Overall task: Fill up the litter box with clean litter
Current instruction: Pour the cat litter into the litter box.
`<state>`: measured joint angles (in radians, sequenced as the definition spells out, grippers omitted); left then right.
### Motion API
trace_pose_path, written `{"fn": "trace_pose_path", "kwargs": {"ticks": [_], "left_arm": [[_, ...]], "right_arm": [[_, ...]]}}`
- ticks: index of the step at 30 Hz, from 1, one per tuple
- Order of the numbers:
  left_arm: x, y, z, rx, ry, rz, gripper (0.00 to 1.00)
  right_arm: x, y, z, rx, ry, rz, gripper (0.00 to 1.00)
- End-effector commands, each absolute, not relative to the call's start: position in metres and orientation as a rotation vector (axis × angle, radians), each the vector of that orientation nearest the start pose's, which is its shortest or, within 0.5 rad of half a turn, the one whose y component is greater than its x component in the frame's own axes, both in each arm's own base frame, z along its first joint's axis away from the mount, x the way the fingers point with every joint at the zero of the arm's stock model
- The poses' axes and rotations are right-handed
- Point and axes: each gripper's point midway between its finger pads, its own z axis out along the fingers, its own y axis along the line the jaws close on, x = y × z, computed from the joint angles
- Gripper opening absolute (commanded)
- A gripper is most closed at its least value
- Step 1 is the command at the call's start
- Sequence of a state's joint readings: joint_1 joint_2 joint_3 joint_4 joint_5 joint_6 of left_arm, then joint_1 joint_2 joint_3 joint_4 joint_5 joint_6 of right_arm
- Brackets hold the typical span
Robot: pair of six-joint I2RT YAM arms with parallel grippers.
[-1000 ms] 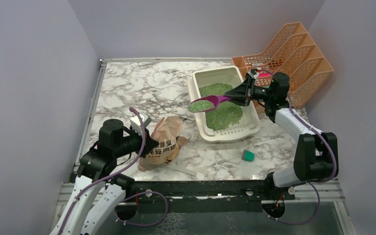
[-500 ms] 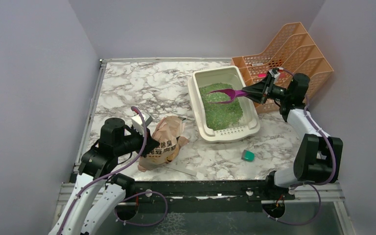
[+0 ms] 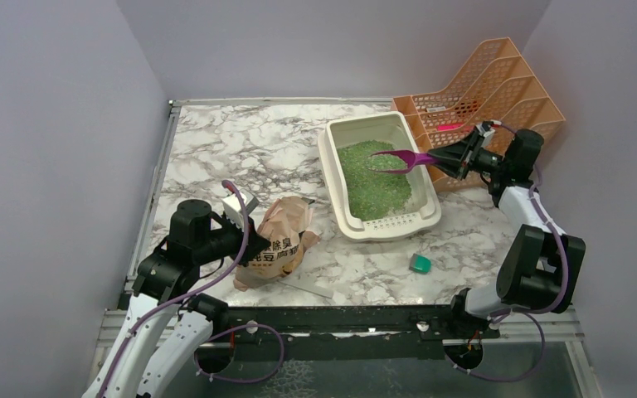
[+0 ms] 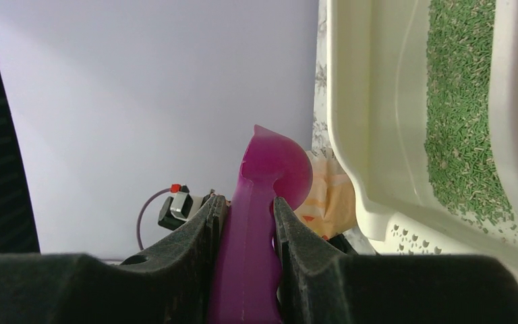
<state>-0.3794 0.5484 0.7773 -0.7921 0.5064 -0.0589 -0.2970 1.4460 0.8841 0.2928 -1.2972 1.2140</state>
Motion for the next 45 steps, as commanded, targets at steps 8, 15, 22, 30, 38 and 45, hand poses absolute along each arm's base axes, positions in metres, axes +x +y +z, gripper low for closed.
{"fn": "trace_pose_path", "kwargs": {"ticks": [8,15,22,30,38,45], "left_arm": [[0.141,-0.148,0.207,0.628,2.065,-0.786,0.00],[0.141,-0.148,0.207,0.625,2.062,-0.787,0.00],[0.142,-0.147,0.206,0.620,2.072,-0.782,0.00],[0.142,-0.147,0.206,0.614,2.074,-0.779,0.00],[0.144,-0.147,0.204,0.612,2.083,-0.780,0.00],[0.144,-0.146,0.205,0.608,2.080,-0.777,0.00]], "right_arm": [[0.334,0.077,0.245,0.475,1.996,1.743,0.01],[0.325,0.078,0.232,0.503,2.029,1.700,0.01],[0.315,0.073,0.217,0.547,2.104,1.565,0.01],[0.313,0.058,0.211,0.607,2.110,1.494,0.01],[0.326,0.051,0.208,0.637,2.095,1.429,0.01],[0.342,0.058,0.212,0.589,2.127,1.369,0.01]]}}
